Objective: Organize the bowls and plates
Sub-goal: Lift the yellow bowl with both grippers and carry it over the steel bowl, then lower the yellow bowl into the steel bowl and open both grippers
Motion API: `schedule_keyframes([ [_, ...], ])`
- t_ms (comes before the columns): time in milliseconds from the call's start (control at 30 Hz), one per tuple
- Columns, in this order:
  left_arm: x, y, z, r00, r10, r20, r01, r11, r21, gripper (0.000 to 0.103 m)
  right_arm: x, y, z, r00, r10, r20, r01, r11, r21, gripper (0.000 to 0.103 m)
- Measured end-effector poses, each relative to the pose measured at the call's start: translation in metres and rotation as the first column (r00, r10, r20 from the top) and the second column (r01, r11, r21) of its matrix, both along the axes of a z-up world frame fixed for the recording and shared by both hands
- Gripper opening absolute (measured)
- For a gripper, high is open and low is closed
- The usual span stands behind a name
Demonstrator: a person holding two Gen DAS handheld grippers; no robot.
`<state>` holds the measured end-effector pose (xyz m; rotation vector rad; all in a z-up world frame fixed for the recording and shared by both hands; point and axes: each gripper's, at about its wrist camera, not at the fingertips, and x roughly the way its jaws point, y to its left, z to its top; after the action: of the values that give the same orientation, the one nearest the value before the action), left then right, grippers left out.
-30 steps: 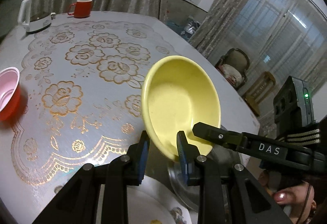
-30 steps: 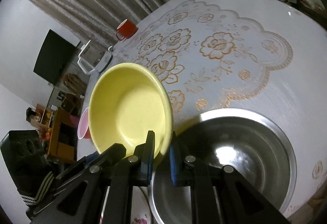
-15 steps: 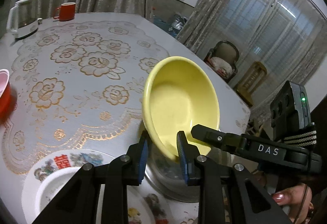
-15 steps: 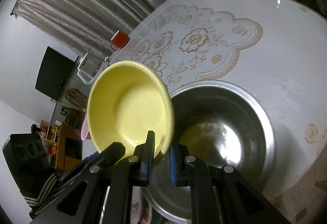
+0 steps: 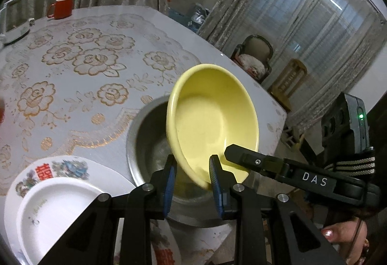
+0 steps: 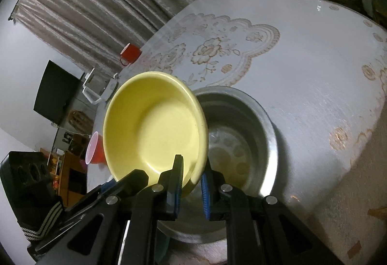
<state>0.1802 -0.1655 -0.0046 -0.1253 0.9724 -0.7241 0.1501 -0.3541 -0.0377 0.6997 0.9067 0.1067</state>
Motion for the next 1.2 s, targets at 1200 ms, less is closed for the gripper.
schedule_keyframes([
  [1200, 0.005, -0.024, -0.026, 0.999, -0.052, 0.014, 0.049, 0.984, 0.174, 0.030, 0.006, 0.016, 0.000, 0.998, 0.043, -0.042, -0.056, 0.917, -0.395, 0.028],
])
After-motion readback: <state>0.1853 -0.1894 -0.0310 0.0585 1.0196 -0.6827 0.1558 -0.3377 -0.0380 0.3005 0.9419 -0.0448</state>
